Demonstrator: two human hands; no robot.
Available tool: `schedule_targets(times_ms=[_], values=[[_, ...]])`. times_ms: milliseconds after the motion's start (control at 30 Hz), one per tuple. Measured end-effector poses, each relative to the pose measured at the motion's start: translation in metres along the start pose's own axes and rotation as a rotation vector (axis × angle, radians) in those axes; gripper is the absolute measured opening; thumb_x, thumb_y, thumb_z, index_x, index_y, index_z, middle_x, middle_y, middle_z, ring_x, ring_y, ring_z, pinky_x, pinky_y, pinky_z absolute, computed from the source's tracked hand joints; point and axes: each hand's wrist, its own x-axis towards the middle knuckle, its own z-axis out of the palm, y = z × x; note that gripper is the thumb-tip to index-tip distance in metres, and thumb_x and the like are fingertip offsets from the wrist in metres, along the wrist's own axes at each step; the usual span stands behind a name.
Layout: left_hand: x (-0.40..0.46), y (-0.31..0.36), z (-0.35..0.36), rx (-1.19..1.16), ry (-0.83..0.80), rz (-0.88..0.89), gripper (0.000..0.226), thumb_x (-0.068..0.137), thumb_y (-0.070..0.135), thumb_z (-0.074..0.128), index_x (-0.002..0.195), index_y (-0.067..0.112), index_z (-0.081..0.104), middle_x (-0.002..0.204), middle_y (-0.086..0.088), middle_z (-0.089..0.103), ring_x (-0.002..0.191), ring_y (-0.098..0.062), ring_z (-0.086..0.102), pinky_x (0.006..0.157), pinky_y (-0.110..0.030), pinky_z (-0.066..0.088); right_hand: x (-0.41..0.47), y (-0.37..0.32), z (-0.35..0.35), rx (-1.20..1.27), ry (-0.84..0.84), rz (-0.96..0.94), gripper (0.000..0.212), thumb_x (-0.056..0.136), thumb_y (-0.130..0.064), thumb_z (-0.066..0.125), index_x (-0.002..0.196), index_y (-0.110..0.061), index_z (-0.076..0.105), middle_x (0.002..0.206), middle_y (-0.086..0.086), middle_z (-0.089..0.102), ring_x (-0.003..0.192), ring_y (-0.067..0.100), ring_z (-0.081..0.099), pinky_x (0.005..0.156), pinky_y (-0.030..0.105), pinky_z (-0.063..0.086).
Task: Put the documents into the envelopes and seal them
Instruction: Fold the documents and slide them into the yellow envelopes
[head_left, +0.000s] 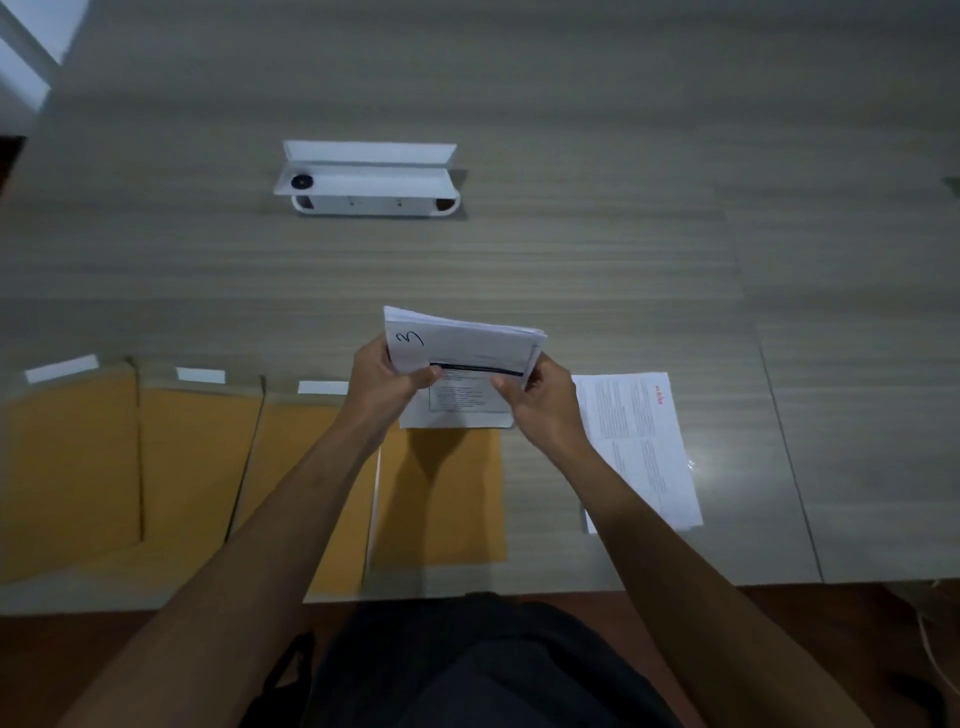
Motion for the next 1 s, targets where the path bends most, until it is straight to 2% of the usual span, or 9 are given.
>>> schedule_targets(times_ms=[133,267,433,567,667,733,833,900,1000], values=[[0.008,-0.019,-0.009,-0.002,-0.021,-0.069,0.033,0.078,0.0,0.078,0.109,0.004,0.067,0.107,-0.01,0.071,0.102,-0.026,0.067,0.089,-0.048,0.056,-0.006,0.006,0.014,-0.025,0.063,-0.001,0.024,0.082,-0.013,0.075,0.103,-0.019,0.066,0.09,-0.006,0.068,0.09,0.015,0.067,0.083,0.032,0.057],[0.016,-0.013,-0.005,-0.098,0.029,-0.113,0.033,0.081,0.003,0.075,0.112,0.01,0.066,0.107,-0.003,0.072,0.098,-0.019,0.068,0.083,-0.038,0.056,-0.003,0.013,0.012,0.04,0.035,0.035,0.021,0.077,-0.024,0.082,0.092,-0.023,0.066,0.094,-0.003,0.073,0.09,0.015,0.071,0.08,0.034,0.059],[0.023,-0.006,-0.007,-0.529,0.13,-0.306,0.024,0.086,-0.001,0.068,0.108,0.008,0.066,0.106,-0.007,0.073,0.092,-0.025,0.069,0.074,-0.04,0.058,-0.005,0.015,-0.003,0.416,-0.074,0.32,0.047,0.075,-0.019,0.084,0.117,-0.009,0.064,0.113,0.013,0.071,0.101,0.025,0.071,0.089,0.041,0.057],[0.027,-0.015,0.003,-0.77,0.078,-0.455,0.029,0.086,0.0,0.067,0.114,0.005,0.066,0.114,-0.015,0.071,0.103,-0.034,0.068,0.081,-0.049,0.057,-0.009,0.015,0.003,0.727,-0.239,0.331,0.045,0.086,-0.015,0.073,0.129,-0.017,0.059,0.127,0.011,0.065,0.119,0.027,0.061,0.102,0.047,0.047],[0.024,-0.02,0.014,-0.767,0.07,-0.485,0.032,0.087,0.001,0.066,0.119,0.003,0.064,0.115,-0.016,0.07,0.103,-0.034,0.068,0.076,-0.044,0.059,-0.008,0.009,0.013,0.792,-0.211,0.304,0.043,0.087,-0.006,0.069,0.126,-0.02,0.058,0.127,0.007,0.066,0.119,0.026,0.061,0.099,0.049,0.049],[0.023,-0.025,0.019,-0.674,0.067,-0.448,0.029,0.089,0.006,0.066,0.118,0.005,0.064,0.115,-0.013,0.071,0.101,-0.031,0.069,0.079,-0.042,0.059,-0.006,0.006,0.015,0.781,-0.126,0.309,0.045,0.085,-0.002,0.07,0.124,-0.02,0.057,0.122,0.005,0.068,0.114,0.024,0.065,0.093,0.048,0.053],[0.018,-0.03,0.019,-0.25,0.076,-0.415,0.017,0.093,0.031,0.064,0.096,0.015,0.066,0.102,-0.007,0.072,0.093,-0.024,0.068,0.084,-0.041,0.057,0.003,0.01,0.007,0.775,-0.025,0.355,0.045,0.084,0.001,0.069,0.126,-0.012,0.057,0.118,0.007,0.07,0.108,0.025,0.067,0.084,0.043,0.057],[0.014,-0.035,0.016,0.109,0.096,-0.341,0.037,0.094,0.048,0.056,0.079,0.014,0.061,0.086,-0.006,0.068,0.08,-0.022,0.064,0.074,-0.036,0.052,0.011,0.016,-0.006,0.781,0.029,0.387,0.044,0.085,0.002,0.068,0.127,-0.006,0.057,0.12,0.012,0.068,0.107,0.026,0.068,0.08,0.042,0.058],[0.004,-0.053,0.012,0.69,0.111,-0.137,0.048,0.086,0.056,0.061,0.104,0.011,0.061,0.112,-0.009,0.055,0.101,-0.026,0.055,0.082,-0.036,0.05,0.019,0.025,-0.035,0.796,0.058,0.4,0.047,0.084,0.0,0.068,0.13,-0.005,0.055,0.127,0.015,0.064,0.113,0.031,0.064,0.088,0.048,0.055]])
